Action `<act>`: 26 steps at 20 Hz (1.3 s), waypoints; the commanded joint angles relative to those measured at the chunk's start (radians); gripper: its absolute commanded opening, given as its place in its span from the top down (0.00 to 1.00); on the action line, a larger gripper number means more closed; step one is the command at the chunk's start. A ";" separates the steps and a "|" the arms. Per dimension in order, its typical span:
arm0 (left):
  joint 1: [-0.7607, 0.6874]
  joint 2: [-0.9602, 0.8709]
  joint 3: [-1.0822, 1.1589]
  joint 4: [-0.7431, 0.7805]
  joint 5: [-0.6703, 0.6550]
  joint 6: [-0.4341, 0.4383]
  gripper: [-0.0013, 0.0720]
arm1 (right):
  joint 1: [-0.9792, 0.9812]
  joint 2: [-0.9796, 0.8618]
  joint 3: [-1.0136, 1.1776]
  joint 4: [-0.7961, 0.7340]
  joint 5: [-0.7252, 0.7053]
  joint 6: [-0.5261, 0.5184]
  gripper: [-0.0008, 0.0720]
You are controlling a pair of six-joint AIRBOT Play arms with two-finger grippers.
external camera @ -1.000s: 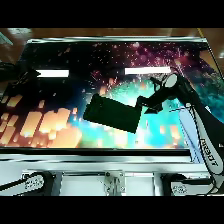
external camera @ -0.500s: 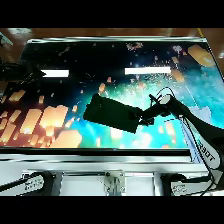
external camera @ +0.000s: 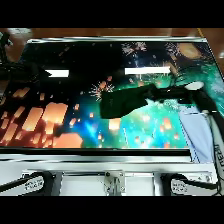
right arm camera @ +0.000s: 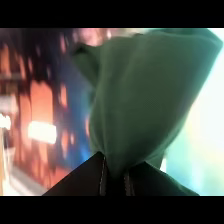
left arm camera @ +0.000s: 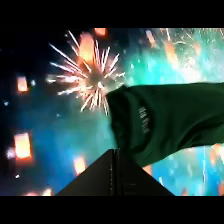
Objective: Fold the shirts.
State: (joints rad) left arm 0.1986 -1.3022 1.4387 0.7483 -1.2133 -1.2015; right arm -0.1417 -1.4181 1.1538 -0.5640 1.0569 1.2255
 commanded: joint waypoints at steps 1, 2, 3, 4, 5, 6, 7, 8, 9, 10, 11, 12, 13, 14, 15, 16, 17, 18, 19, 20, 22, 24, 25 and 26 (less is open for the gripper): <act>-0.013 0.000 0.000 0.000 -0.001 0.000 0.91 | -0.249 0.139 0.107 -0.082 0.051 0.114 0.91; -0.018 0.000 0.000 0.000 -0.001 0.000 0.91 | -0.329 0.174 0.122 -0.127 0.063 0.160 0.91; -0.023 0.000 0.000 0.000 -0.001 0.000 0.91 | -0.399 0.203 0.129 -0.168 0.074 0.195 0.91; -0.029 0.000 0.000 0.000 -0.001 0.000 0.91 | -0.473 0.231 0.129 -0.211 0.089 0.231 0.91; -0.036 0.000 0.000 0.000 -0.001 0.000 0.91 | -0.534 0.250 0.129 -0.254 0.109 0.256 0.91; -0.042 0.000 0.000 0.000 0.000 0.001 0.91 | -0.592 0.263 0.129 -0.301 0.145 0.267 0.91; -0.046 0.000 0.000 0.000 0.000 0.001 0.91 | -0.637 0.267 0.129 -0.348 0.187 0.268 0.91; -0.048 0.000 0.000 0.000 0.000 0.001 0.91 | -0.677 0.269 0.129 -0.396 0.237 0.276 0.91; -0.047 0.000 0.000 0.001 0.000 0.001 0.91 | -0.703 0.269 0.129 -0.445 0.285 0.283 0.91; -0.047 0.000 0.000 0.001 0.000 0.001 0.91 | -0.723 0.269 0.129 -0.494 0.331 0.283 0.91; -0.047 0.000 0.000 0.001 0.000 0.001 0.91 | -0.733 0.269 0.129 -0.534 0.365 0.283 0.91; -0.047 0.000 0.000 0.001 0.000 0.001 0.91 | -0.740 0.269 0.129 -0.568 0.396 0.283 0.91; -0.047 0.000 0.000 0.001 0.000 0.001 0.91 | -0.742 0.269 0.129 -0.593 0.423 0.283 0.91; -0.047 0.000 0.000 0.001 0.000 0.001 0.91 | -0.742 0.269 0.129 -0.613 0.446 0.282 0.91; -0.047 0.000 0.000 0.001 0.000 0.001 0.91 | -0.742 0.269 0.129 -0.629 0.470 0.282 0.91; -0.047 0.000 0.000 0.001 0.000 0.001 0.91 | -0.742 0.269 0.129 -0.661 0.499 0.282 0.91; -0.047 0.000 0.000 0.001 0.000 0.001 0.91 | -0.742 0.269 0.129 -0.713 0.532 0.282 0.91; -0.047 0.000 0.000 0.001 0.000 0.001 0.91 | -0.742 0.269 0.127 -0.788 0.568 0.283 0.91; -0.047 0.000 0.000 0.001 0.000 0.001 0.91 | -0.742 0.269 0.117 -0.866 0.599 0.283 0.91; -0.047 0.000 0.000 0.001 0.000 0.001 0.91 | -0.742 0.270 0.097 -0.926 0.620 0.291 0.91; -0.047 0.000 0.000 0.001 0.000 0.001 0.91 | -0.742 0.287 0.007 -0.976 0.609 0.309 0.91; -0.047 0.000 0.000 0.001 -0.001 0.001 0.91 | -0.742 0.299 -0.116 -1.000 0.568 0.321 0.89; -0.047 0.000 0.000 0.001 -0.001 0.001 0.91 | -0.742 0.299 -0.178 -1.017 0.536 0.335 0.88; -0.047 0.000 0.000 0.001 0.000 0.001 0.91 | -0.742 0.299 -0.229 -1.020 0.501 0.343 0.87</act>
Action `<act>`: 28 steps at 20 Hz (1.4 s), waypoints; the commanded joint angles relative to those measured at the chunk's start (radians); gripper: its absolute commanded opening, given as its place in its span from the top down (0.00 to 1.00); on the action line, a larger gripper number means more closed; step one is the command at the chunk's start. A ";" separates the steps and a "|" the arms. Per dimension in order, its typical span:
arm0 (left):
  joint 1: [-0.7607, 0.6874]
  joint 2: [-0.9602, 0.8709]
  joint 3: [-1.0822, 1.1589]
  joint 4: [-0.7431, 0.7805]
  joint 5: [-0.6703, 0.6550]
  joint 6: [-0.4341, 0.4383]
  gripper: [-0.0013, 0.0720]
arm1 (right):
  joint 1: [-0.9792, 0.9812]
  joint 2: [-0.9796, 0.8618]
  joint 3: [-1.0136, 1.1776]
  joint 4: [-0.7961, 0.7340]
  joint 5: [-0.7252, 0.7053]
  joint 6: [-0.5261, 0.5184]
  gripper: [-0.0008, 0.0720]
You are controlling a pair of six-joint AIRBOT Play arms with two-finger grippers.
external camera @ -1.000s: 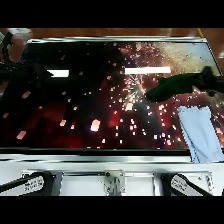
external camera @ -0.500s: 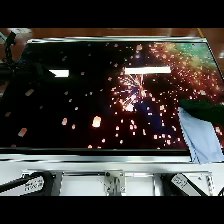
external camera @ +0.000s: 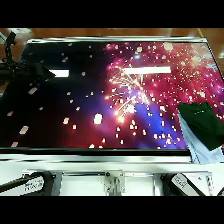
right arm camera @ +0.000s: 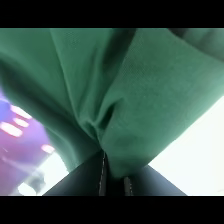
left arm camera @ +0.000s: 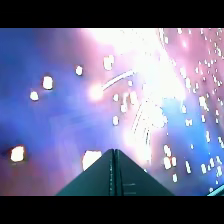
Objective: Fold the shirts.
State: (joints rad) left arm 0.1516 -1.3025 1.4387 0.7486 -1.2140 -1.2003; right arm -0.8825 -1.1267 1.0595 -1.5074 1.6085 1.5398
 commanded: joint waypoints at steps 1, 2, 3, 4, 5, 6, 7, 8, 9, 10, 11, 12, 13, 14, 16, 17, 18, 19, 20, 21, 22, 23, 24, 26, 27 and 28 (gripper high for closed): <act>-0.001 0.000 0.000 0.000 0.000 0.000 0.91 | -0.001 0.008 -0.182 -0.081 -0.090 0.050 0.65; 0.000 0.000 0.000 0.000 0.000 0.000 0.91 | -0.001 0.008 -0.216 -0.085 -0.107 0.055 0.12; -0.001 0.000 0.000 0.000 0.001 0.000 0.91 | -0.001 0.008 -0.242 -0.102 -0.100 0.051 0.04; -0.003 0.000 0.000 0.001 0.000 0.000 0.91 | -0.001 0.008 -0.243 -0.137 -0.089 0.060 0.04; -0.004 0.000 0.000 0.002 -0.003 0.000 0.91 | 0.000 0.010 -0.230 -0.166 -0.078 0.060 0.04; -0.006 0.000 0.001 0.002 -0.003 0.000 0.91 | 0.000 0.015 -0.193 -0.189 -0.070 0.059 0.04; -0.010 0.001 0.001 0.005 -0.005 0.000 0.91 | 0.000 0.023 -0.134 -0.181 -0.080 0.051 0.05; -0.019 0.000 0.001 0.008 -0.011 -0.001 0.91 | 0.003 0.034 -0.067 -0.143 -0.104 0.038 0.05; -0.039 0.001 0.001 0.033 -0.018 -0.001 0.91 | 0.018 0.053 0.005 -0.077 -0.152 0.024 0.05; -0.070 0.000 0.001 0.096 -0.024 -0.023 0.91 | 0.049 0.082 0.063 0.001 -0.220 0.006 0.05; -0.116 0.000 0.001 0.215 -0.036 -0.065 0.91 | 0.099 0.114 0.098 0.064 -0.295 -0.015 0.05; -0.187 0.000 0.001 0.418 -0.069 -0.142 0.91 | 0.180 0.147 0.113 0.114 -0.360 -0.047 0.05; -0.268 -0.005 0.001 0.636 -0.117 -0.246 0.91 | 0.283 0.166 0.113 0.114 -0.387 -0.066 0.05; -0.354 -0.014 0.001 0.806 -0.161 -0.320 0.87 | 0.414 0.165 0.112 0.076 -0.378 -0.062 0.05; -0.459 -0.035 0.001 0.840 -0.159 -0.323 0.13 | 0.632 0.106 0.112 -0.040 -0.314 0.013 0.05; -0.485 -0.048 0.000 0.821 -0.156 -0.323 0.12 | 0.705 0.060 0.112 -0.060 -0.251 0.043 0.05; -0.502 -0.064 0.000 0.798 -0.163 -0.323 0.12 | 0.752 0.019 0.112 -0.061 -0.200 0.056 0.05; -0.506 -0.077 0.000 0.779 -0.172 -0.323 0.12 | 0.784 -0.010 0.112 -0.062 -0.166 0.060 0.05; -0.505 -0.088 0.000 0.761 -0.182 -0.323 0.12 | 0.811 -0.030 0.112 -0.062 -0.156 0.060 0.05; -0.505 -0.095 0.000 0.762 -0.182 -0.323 0.12 | 0.834 -0.044 0.112 -0.066 -0.154 0.060 0.04; -0.505 -0.098 0.000 0.762 -0.180 -0.323 0.12 | 0.851 -0.049 0.112 -0.066 -0.154 0.059 0.05; -0.505 -0.100 0.000 0.762 -0.175 -0.323 0.12 | 0.864 -0.051 0.112 -0.064 -0.166 0.059 0.05; -0.505 -0.102 0.000 0.762 -0.174 -0.323 0.12 | 0.868 -0.050 0.112 -0.055 -0.167 0.059 0.05; -0.505 -0.109 0.000 0.762 -0.174 -0.323 0.12 | 0.867 -0.050 0.112 -0.040 -0.168 0.059 0.05; -0.505 -0.112 -0.001 0.762 -0.174 -0.323 0.12 | 0.867 -0.051 0.112 -0.043 -0.168 0.059 0.05; -0.505 -0.113 -0.004 0.762 -0.174 -0.322 0.12 | 0.867 -0.051 0.112 -0.043 -0.168 0.059 0.05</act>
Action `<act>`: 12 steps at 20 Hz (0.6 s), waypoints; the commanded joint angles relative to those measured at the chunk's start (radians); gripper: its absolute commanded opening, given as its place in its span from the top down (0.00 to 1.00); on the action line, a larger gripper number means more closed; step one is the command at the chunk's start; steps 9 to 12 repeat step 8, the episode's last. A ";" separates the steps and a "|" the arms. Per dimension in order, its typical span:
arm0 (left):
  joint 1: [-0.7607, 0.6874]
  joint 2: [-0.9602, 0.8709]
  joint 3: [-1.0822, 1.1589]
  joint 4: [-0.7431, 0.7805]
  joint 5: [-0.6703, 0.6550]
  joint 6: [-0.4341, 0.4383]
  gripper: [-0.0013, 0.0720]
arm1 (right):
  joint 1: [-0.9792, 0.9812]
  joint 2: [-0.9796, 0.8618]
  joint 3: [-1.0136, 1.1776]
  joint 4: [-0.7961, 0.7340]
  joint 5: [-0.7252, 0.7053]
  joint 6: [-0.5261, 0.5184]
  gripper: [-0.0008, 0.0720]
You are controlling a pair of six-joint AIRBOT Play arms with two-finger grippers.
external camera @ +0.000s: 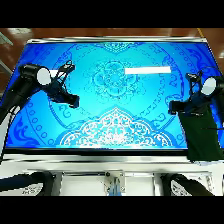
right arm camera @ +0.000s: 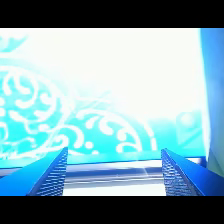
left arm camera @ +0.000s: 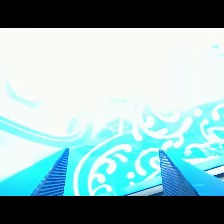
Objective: Fold the shirts.
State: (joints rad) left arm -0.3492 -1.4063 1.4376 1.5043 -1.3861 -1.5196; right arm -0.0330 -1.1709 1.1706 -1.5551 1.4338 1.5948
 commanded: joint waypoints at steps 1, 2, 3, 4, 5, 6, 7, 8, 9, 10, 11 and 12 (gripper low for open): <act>-0.004 -0.009 -0.008 0.006 -0.002 0.000 0.12 | 0.018 -0.006 0.001 0.004 0.006 0.004 0.05; -0.004 -0.009 -0.013 0.006 -0.002 0.008 0.12 | 0.018 -0.006 0.001 0.004 0.006 0.004 0.05; -0.004 -0.008 -0.019 0.007 -0.003 0.027 0.12 | 0.018 -0.006 0.001 0.004 0.006 0.004 0.05; -0.004 -0.008 -0.027 0.007 -0.003 0.043 0.12 | 0.018 -0.006 0.001 0.004 0.006 0.004 0.05; -0.004 -0.008 -0.037 0.007 -0.003 0.045 0.12 | 0.017 -0.006 0.001 0.004 0.006 0.004 0.05; -0.004 -0.008 -0.046 0.007 -0.002 0.045 0.12 | 0.018 -0.006 0.001 0.004 0.006 0.004 0.05; -0.004 -0.008 -0.055 0.007 0.000 0.045 0.12 | 0.018 -0.006 0.001 0.004 0.006 0.004 0.05; -0.004 -0.008 -0.065 0.007 0.007 0.045 0.12 | 0.017 -0.006 0.001 0.004 0.006 0.004 0.05; -0.004 -0.008 -0.065 0.007 0.007 0.045 0.12 | 0.017 -0.006 0.001 0.004 0.006 0.004 0.05; -0.004 -0.008 -0.065 0.007 0.007 0.045 0.12 | 0.017 -0.006 0.001 0.004 0.006 0.004 0.05; -0.004 -0.008 -0.065 0.007 0.007 0.045 0.12 | 0.017 -0.006 0.001 0.004 0.006 0.004 0.05; -0.004 -0.008 -0.065 0.007 0.007 0.045 0.12 | 0.017 -0.006 0.001 0.004 0.006 0.004 0.05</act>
